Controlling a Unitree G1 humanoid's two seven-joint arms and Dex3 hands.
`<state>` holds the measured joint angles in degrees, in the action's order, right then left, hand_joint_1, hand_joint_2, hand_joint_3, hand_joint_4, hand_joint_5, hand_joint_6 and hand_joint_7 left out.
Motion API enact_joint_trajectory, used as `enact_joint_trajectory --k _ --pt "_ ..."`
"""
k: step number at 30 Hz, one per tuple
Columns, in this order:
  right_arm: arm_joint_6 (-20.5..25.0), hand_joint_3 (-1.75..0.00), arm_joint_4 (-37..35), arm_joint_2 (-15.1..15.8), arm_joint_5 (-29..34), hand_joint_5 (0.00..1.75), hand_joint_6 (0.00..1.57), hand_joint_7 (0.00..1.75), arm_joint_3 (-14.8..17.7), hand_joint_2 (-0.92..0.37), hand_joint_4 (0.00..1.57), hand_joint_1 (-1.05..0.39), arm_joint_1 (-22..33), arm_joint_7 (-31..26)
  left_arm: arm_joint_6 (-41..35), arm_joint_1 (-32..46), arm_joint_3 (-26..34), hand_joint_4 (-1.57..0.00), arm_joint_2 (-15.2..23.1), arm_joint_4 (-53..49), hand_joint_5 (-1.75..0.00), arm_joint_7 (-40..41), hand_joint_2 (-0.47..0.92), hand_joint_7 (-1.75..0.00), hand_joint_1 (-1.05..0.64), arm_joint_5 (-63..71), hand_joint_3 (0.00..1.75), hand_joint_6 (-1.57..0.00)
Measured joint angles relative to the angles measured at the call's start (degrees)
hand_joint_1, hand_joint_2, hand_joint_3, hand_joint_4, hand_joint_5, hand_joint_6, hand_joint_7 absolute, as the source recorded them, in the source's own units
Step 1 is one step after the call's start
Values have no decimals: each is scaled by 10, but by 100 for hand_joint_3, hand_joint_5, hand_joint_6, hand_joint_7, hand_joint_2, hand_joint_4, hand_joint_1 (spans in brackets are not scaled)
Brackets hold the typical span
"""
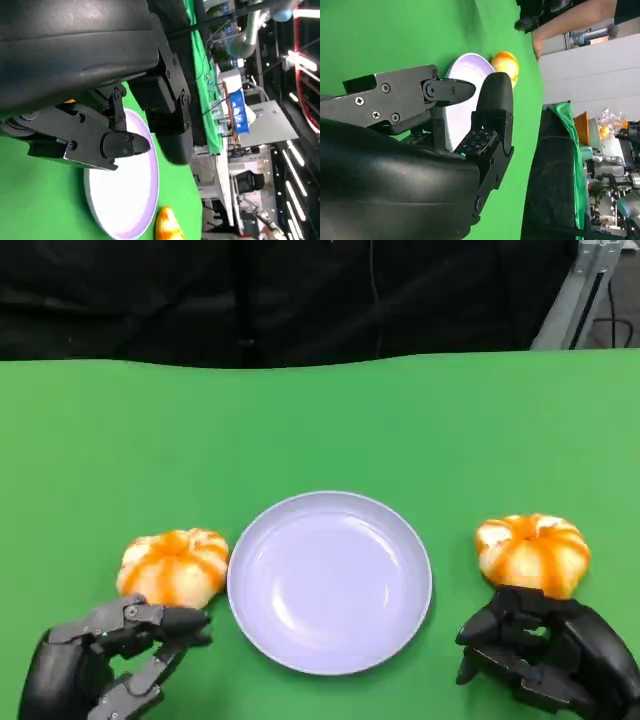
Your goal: Grasp the bread from the table and place it into the plate.
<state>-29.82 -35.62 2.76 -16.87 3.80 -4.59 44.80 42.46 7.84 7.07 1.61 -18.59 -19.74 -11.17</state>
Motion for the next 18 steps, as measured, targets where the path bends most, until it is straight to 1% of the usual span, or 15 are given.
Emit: enact_joint_trajectory --k 1,4,5,7,11,12,14,18 --pt "0 -27 -1 0 0 136 83 86 0 -91 69 -11 0 1 3 -2 1 -85 0 -2 -35 3 92 -1 -17 4 23 -94" --pt "0 -27 -4 0 0 136 83 86 0 -90 69 -11 -2 1 7 -8 6 -89 0 -4 -20 11 92 0 -17 3 21 -87" --pt "0 -27 -4 0 0 136 83 87 0 -90 69 -11 -2 0 7 -10 8 -89 0 -4 -19 11 92 0 -17 1 21 -87" --pt "0 -28 -5 0 0 135 82 87 0 -91 69 -9 -2 0 7 -13 11 -88 0 -4 -16 11 92 0 -21 -3 20 -81" --pt "-1 -29 -7 0 1 135 82 87 0 -92 69 -9 -3 0 7 -18 15 -88 6 -4 -15 18 92 0 -23 4 19 -79" --pt "-1 -28 -8 0 1 135 82 87 0 -91 69 -9 -3 0 7 -18 15 -89 6 -4 -14 18 92 0 -31 4 19 -75" --pt "-1 -29 -8 0 1 136 82 88 0 -91 69 -10 -3 0 24 -22 23 -88 13 -9 -11 55 92 0 -39 71 19 -70" --pt "-1 -29 -13 0 0 137 82 90 1 -89 68 -12 -5 3 75 -37 45 -83 48 -21 -6 170 92 0 -51 254 17 -67"
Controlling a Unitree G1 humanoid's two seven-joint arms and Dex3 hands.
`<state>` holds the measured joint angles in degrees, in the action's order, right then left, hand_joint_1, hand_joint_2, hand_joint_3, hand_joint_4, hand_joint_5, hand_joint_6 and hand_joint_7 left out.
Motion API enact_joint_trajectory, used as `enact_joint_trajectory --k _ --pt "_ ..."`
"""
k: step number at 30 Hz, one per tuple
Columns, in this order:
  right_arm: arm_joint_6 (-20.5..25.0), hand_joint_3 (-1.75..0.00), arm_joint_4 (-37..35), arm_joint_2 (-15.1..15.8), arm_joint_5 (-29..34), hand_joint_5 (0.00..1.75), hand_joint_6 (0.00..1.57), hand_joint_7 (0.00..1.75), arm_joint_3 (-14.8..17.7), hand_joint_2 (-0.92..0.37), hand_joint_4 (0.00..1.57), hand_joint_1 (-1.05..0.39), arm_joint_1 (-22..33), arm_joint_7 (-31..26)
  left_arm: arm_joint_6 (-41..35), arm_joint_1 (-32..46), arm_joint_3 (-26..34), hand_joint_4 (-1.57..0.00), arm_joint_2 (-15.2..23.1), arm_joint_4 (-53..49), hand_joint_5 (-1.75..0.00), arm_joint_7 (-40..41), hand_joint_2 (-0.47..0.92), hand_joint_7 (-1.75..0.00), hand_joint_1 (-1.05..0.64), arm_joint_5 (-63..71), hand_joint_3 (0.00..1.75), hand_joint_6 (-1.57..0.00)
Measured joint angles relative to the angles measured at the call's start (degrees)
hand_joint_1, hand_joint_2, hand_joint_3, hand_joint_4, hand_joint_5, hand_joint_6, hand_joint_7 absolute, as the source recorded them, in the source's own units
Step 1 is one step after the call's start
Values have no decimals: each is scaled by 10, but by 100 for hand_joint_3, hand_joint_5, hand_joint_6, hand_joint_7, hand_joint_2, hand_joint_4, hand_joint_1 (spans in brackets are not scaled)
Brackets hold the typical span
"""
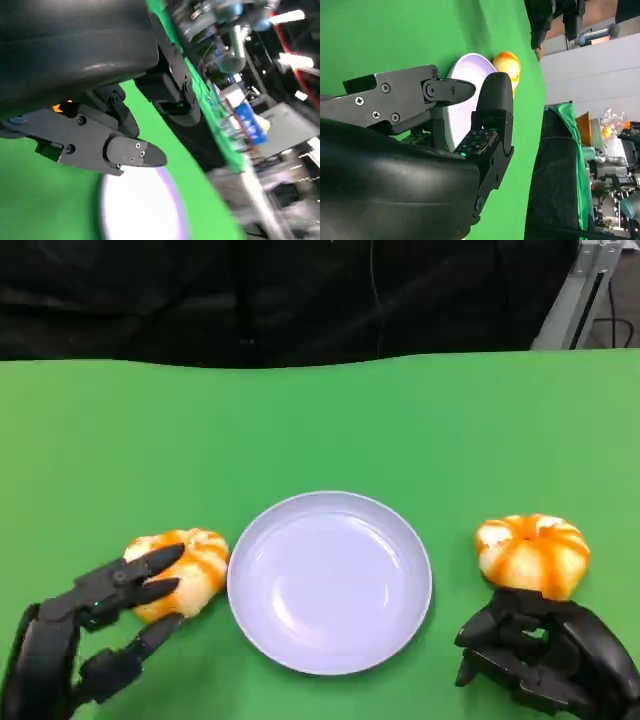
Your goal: Grasp the bread from the table and place it into the plate.
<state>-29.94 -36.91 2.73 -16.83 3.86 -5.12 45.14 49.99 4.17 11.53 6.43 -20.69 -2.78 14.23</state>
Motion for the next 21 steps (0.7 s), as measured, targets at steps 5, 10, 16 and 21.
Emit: enact_joint_trajectory --k 5,10,16,21 --pt "-6 -30 -6 0 1 136 81 90 0 -90 68 -11 -7 0 10 -10 -6 -81 29 -3 -3 102 92 -1 -54 112 16 -69" --pt "-10 -30 -7 0 5 136 81 89 0 -91 68 -8 -9 -1 -25 -22 -40 -75 63 -4 0 201 92 -1 -61 254 18 -71" --pt "-8 -29 -7 0 5 139 79 92 1 -91 66 -9 -9 -1 -94 -41 -93 -68 87 -4 0 268 92 0 -67 323 23 -68" --pt "-11 -33 -8 1 6 140 79 94 1 -92 66 -7 -9 0 -157 -58 -143 -54 99 -7 0 288 92 0 -80 350 29 -58"
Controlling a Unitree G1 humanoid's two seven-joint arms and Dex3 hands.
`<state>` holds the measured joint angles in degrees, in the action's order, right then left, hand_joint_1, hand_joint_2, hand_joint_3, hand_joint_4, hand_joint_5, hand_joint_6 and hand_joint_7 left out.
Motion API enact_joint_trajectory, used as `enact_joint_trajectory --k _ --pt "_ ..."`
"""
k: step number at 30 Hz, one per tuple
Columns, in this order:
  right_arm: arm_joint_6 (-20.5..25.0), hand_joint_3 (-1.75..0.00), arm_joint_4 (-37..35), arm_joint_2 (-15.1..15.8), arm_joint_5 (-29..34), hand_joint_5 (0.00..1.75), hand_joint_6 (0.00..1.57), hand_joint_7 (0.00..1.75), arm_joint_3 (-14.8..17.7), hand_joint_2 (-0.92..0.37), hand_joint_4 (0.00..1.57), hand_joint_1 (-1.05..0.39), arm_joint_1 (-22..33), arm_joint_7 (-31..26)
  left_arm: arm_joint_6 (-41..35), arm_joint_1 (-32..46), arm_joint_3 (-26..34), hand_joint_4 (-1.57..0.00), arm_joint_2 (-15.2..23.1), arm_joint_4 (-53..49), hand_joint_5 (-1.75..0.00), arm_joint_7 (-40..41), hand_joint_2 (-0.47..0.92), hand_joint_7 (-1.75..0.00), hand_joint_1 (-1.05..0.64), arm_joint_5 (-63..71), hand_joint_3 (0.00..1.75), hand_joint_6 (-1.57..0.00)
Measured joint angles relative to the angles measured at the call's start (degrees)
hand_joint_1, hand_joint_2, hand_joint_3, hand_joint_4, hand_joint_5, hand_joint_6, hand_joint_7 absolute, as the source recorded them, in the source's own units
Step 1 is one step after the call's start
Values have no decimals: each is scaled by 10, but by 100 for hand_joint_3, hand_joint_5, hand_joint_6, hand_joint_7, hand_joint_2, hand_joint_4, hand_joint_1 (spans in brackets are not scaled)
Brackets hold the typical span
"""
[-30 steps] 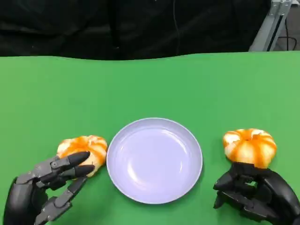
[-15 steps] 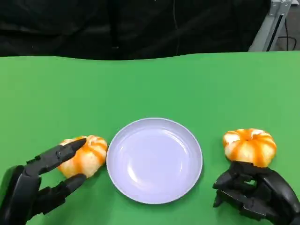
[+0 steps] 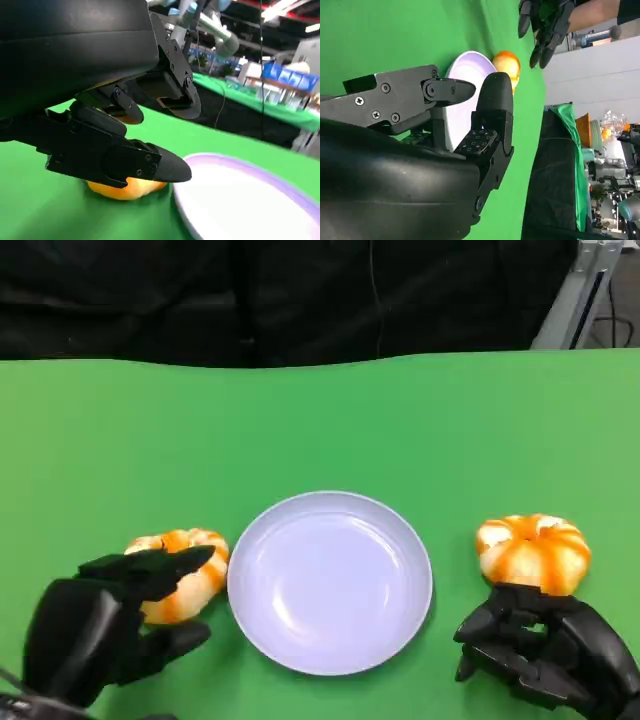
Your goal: Grasp the bread from the table and place it into the plate.
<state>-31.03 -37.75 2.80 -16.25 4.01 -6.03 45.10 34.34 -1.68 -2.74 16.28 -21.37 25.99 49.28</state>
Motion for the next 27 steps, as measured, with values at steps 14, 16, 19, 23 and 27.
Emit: enact_joint_trajectory --k 14,16,19,23,27 --pt "-9 -32 2 3 6 140 77 97 -1 -92 66 -9 1 -9 -106 -44 -87 -39 34 -44 0 15 92 0 -90 18 36 -49" --pt "-9 -31 3 3 6 140 77 98 -1 -92 66 -8 1 -8 -112 -53 -94 -39 35 -60 0 23 92 0 -90 18 37 -49" --pt "-9 -30 4 4 6 140 77 99 0 -91 66 -11 1 -8 -122 -66 -104 -39 38 -82 0 28 92 0 -89 16 38 -48" --pt "-9 -31 4 5 6 141 76 100 0 -91 66 -10 1 -8 -132 -80 -114 -39 39 -108 0 35 92 0 -89 4 39 -45" --pt "-9 -31 4 6 4 142 76 101 0 -91 66 -9 1 -6 -138 -97 -126 -40 40 -138 -1 43 92 0 -88 -2 39 -44"
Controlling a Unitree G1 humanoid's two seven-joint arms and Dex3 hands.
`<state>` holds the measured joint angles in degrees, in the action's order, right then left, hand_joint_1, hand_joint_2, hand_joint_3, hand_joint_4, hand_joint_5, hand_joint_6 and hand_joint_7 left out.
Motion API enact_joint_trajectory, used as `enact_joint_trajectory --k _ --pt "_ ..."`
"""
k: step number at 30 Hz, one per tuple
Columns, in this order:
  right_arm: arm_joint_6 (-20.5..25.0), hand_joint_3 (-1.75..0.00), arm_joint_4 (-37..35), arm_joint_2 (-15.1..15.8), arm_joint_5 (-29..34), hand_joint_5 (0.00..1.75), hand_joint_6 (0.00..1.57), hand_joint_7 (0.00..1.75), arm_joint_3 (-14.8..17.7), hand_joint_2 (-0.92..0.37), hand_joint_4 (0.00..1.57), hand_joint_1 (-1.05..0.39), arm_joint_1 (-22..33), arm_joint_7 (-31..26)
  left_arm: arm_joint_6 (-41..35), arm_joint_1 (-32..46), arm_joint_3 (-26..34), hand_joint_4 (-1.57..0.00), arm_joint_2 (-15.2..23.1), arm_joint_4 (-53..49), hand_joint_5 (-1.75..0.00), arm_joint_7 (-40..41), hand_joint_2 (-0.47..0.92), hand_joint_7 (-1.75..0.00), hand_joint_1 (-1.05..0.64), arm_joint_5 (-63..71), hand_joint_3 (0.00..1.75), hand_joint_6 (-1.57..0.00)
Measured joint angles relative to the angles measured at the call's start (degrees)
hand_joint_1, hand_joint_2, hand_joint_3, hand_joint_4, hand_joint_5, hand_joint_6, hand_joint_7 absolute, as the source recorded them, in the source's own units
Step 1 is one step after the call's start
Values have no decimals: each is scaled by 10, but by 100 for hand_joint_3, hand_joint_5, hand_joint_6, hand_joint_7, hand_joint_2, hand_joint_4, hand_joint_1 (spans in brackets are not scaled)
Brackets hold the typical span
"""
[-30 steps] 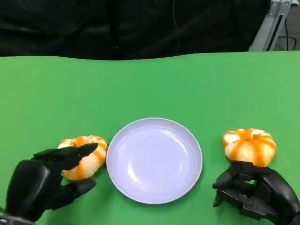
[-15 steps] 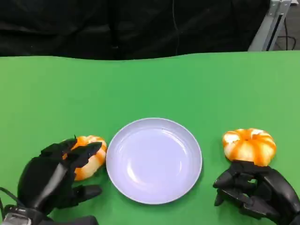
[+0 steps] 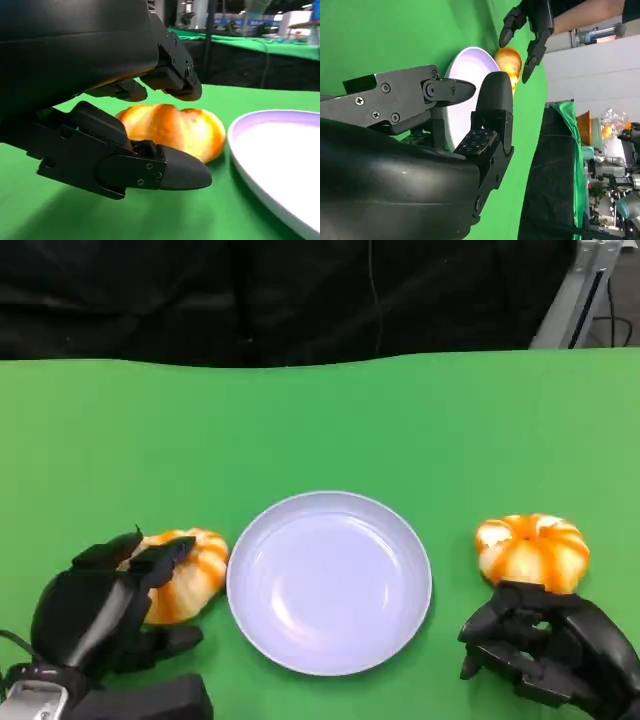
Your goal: Grasp the bread from the table and place it into the plate.
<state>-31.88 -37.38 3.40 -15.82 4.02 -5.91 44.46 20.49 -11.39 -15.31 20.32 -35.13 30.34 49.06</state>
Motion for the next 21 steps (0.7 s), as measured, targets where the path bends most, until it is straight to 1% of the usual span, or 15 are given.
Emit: enact_joint_trajectory --k 10,11,12,13,16,18,21 --pt "0 -32 0 1 0 142 76 102 0 -92 64 -9 0 -1 -9 -28 -18 -44 1 -40 -2 3 92 -1 -84 -24 36 -45" --pt "0 -32 0 2 0 142 75 102 0 -92 64 -8 0 -1 -10 -32 -20 -45 1 -45 -2 3 92 -1 -75 -25 31 -46" --pt "0 -32 0 2 0 142 75 102 0 -92 64 -8 0 -1 -10 -36 -23 -46 1 -49 -2 3 92 -1 -62 -25 24 -46" --pt "0 -32 0 2 0 142 75 102 0 -92 63 -8 0 0 -10 -39 -26 -47 1 -52 -1 3 92 -1 -54 -26 20 -47" --pt "1 -31 0 2 -2 142 75 101 0 -92 63 -7 0 5 -8 -41 -31 -48 1 -57 -1 3 92 0 -37 -27 11 -48" --pt "1 -31 0 2 -2 143 75 101 0 -92 64 -7 0 6 2 -42 -34 -48 1 -61 -1 3 92 0 -30 -35 8 -48" --pt "1 -31 0 2 -2 142 75 101 0 -92 64 -8 0 6 14 -43 -35 -48 1 -67 0 3 92 0 -24 -47 8 -48"
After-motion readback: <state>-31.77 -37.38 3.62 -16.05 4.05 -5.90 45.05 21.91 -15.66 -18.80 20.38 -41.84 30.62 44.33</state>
